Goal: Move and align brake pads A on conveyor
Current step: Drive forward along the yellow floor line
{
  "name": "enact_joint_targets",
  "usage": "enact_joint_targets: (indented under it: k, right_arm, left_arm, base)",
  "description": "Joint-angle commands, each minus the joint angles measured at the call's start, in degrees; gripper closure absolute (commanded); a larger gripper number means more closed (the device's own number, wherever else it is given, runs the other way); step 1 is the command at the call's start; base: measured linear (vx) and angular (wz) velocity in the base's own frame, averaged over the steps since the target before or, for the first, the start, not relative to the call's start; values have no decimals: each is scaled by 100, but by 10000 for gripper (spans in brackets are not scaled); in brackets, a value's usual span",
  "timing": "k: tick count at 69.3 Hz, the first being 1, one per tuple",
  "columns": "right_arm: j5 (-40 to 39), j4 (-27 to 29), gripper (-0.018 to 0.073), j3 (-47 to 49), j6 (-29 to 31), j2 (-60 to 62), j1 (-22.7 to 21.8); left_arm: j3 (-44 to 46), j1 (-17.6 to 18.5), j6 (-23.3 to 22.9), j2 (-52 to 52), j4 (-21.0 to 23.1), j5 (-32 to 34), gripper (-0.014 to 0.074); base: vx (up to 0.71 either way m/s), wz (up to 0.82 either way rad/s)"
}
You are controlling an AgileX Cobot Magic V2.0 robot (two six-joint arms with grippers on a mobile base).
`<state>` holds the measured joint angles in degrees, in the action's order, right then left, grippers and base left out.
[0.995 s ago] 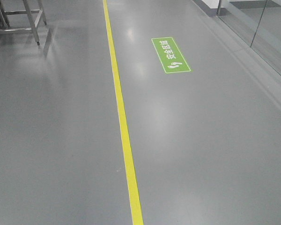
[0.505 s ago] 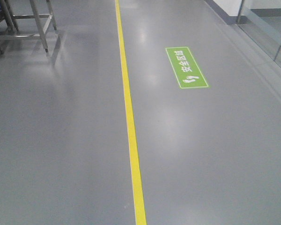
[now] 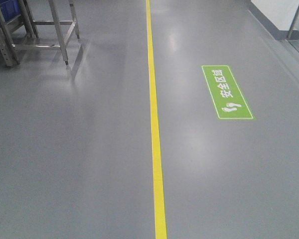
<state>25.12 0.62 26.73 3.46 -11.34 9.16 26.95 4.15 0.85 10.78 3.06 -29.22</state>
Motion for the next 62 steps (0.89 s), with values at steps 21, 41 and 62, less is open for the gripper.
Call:
enact_joint_targets:
  k: [21,41,62]
  right_arm:
    - [-448,-20,-3,127,46,-85,-32]
    - [-448,-20,-3,127,46,-85,-32]
    - [-448,-20,-3,127,46,-85,-32]
  left_arm:
    - [144,3,-32,83,52,457,209]
    - [144,3,-32,82,52,462,209]
    - [144,3,-32,82,52,462,209]
  base:
    - [66,0]
    - [71,-2]
    - [76,6]
